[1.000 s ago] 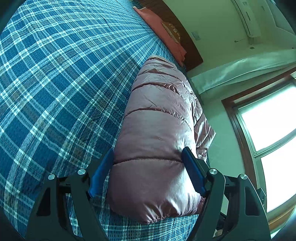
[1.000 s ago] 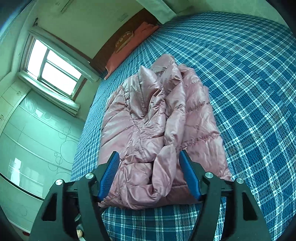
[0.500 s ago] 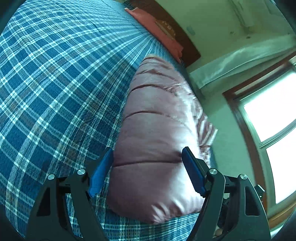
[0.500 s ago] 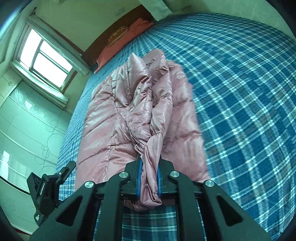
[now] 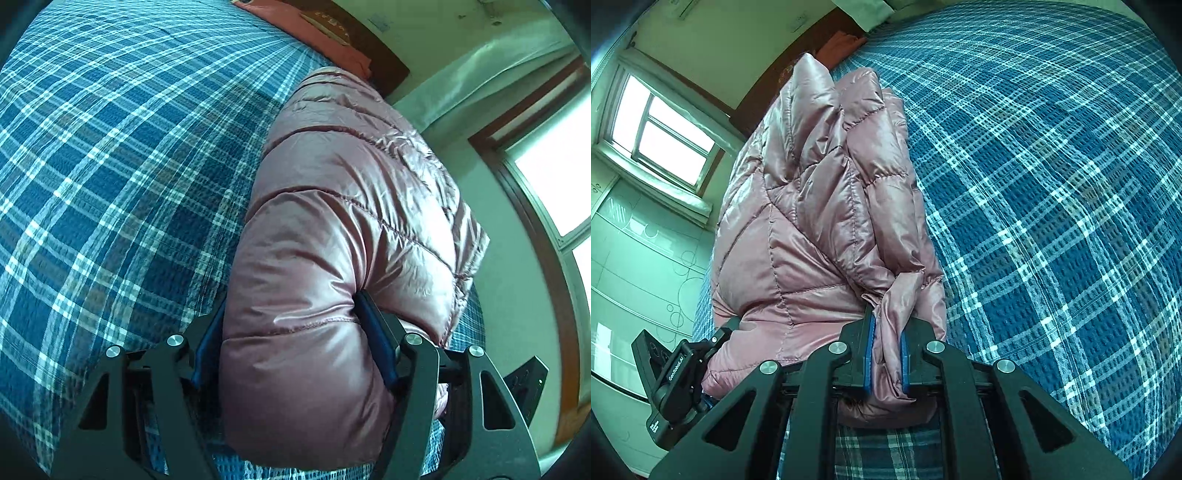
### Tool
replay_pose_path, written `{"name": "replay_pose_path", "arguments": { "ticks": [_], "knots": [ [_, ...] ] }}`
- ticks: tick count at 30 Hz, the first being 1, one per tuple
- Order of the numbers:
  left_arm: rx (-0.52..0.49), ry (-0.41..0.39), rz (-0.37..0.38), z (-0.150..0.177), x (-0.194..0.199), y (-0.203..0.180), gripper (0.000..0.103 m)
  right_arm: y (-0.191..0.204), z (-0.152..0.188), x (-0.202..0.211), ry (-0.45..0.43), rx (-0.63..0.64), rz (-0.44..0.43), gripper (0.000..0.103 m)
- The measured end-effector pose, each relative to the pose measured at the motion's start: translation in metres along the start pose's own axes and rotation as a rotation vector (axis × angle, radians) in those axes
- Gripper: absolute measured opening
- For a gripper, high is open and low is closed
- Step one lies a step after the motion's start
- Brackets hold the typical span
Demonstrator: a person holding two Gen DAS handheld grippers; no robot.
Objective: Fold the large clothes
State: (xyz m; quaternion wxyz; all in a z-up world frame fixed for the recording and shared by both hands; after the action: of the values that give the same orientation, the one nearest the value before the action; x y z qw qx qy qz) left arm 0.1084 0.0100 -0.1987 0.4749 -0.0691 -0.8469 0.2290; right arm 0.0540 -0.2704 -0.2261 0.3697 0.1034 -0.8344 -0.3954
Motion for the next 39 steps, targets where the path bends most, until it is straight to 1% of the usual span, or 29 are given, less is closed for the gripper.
{"name": "replay_pose_path", "arguments": {
  "ticks": [3,5,6,7,8,9,10,11,13,14,16,17,19,20,23,25,26,28,30,31,32,35,37,39],
  "knots": [
    [0.014,0.003,0.023,-0.002,0.011,0.007,0.069,0.002,-0.003,0.009,0.002,-0.006,-0.024,0.021],
    [0.034,-0.005,0.035,-0.006,0.022,0.014,0.071,0.005,-0.004,0.021,-0.001,-0.004,-0.017,0.036],
    [0.053,-0.017,0.040,-0.011,0.028,0.018,0.073,0.009,-0.006,0.027,-0.011,0.005,-0.005,0.039],
    [0.080,-0.041,0.051,-0.018,0.035,0.024,0.074,0.015,-0.010,0.035,-0.033,0.025,0.009,0.045],
    [0.096,-0.060,0.065,-0.023,0.038,0.026,0.078,0.019,-0.014,0.041,-0.055,0.041,0.021,0.049],
    [0.105,-0.075,0.088,-0.032,0.040,0.027,0.079,0.019,-0.020,0.045,-0.071,0.051,0.026,0.058],
    [0.106,-0.074,0.095,-0.040,0.037,0.027,0.079,0.022,-0.026,0.045,-0.083,0.060,0.026,0.061],
    [0.115,-0.064,0.098,-0.047,0.033,0.025,0.079,0.025,-0.033,0.042,-0.084,0.066,0.029,0.061],
    [0.135,-0.027,0.137,-0.056,0.022,0.021,0.079,0.028,-0.046,0.029,-0.079,0.081,0.021,0.061],
    [0.138,-0.006,0.131,-0.060,0.015,0.018,0.079,0.030,-0.051,0.020,-0.072,0.087,0.028,0.061],
    [0.128,0.023,0.095,-0.063,0.000,0.012,0.079,0.025,-0.057,0.002,-0.049,0.085,0.047,0.061],
    [0.115,0.035,0.073,-0.063,-0.006,0.010,0.077,0.020,-0.058,-0.004,-0.040,0.079,0.057,0.050],
    [0.079,0.047,0.035,-0.060,-0.018,0.005,0.073,0.006,-0.056,-0.018,-0.016,0.040,0.048,0.037],
    [0.062,0.050,0.013,-0.059,-0.024,0.004,0.073,-0.001,-0.055,-0.021,-0.018,0.017,0.037,0.034],
    [0.022,0.049,-0.026,-0.054,-0.038,0.000,0.073,-0.014,-0.054,-0.021,-0.031,-0.027,-0.003,0.032],
    [0.004,0.040,-0.027,-0.055,-0.036,-0.002,0.072,-0.014,-0.054,-0.018,-0.026,-0.022,-0.010,0.032],
    [0.000,0.045,-0.019,-0.056,-0.033,0.000,0.071,-0.011,-0.055,-0.015,-0.017,-0.010,-0.006,0.033],
    [0.021,0.058,-0.002,-0.062,-0.024,0.005,0.071,-0.002,-0.058,-0.007,0.003,0.011,0.003,0.038],
    [0.054,0.030,0.013,-0.072,-0.014,0.010,0.071,0.010,-0.065,-0.001,0.003,0.040,0.018,0.044],
    [0.064,0.006,0.033,-0.081,-0.008,0.010,0.071,0.016,-0.071,0.004,-0.012,0.055,0.017,0.057],
    [0.057,0.000,0.047,-0.085,-0.005,0.008,0.072,0.025,-0.077,0.001,-0.025,0.066,0.018,0.068],
    [0.044,0.000,0.048,-0.101,-0.010,-0.001,0.073,0.039,-0.099,-0.003,-0.043,0.102,0.030,0.069],
    [0.065,0.021,0.057,-0.106,-0.017,-0.004,0.073,0.043,-0.114,-0.014,-0.040,0.110,0.031,0.069],
    [0.112,0.054,0.051,-0.110,-0.030,-0.005,0.073,0.040,-0.124,-0.024,-0.029,0.103,0.040,0.069]
  ]
}}
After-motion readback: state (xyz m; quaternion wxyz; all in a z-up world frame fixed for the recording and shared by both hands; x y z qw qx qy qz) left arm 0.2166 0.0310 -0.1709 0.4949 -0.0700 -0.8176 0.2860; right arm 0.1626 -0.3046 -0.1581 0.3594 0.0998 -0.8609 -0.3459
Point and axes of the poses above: each gripper's, at about its wrist camera, not at the fingertips, and x roughly against the way its jaws point, y to its left, z to its underside, the point moved 4 cm from there along -x, roughly the way its jaws point, and after that the axes turned 13 degrees about -z, right-handed, at the moved point
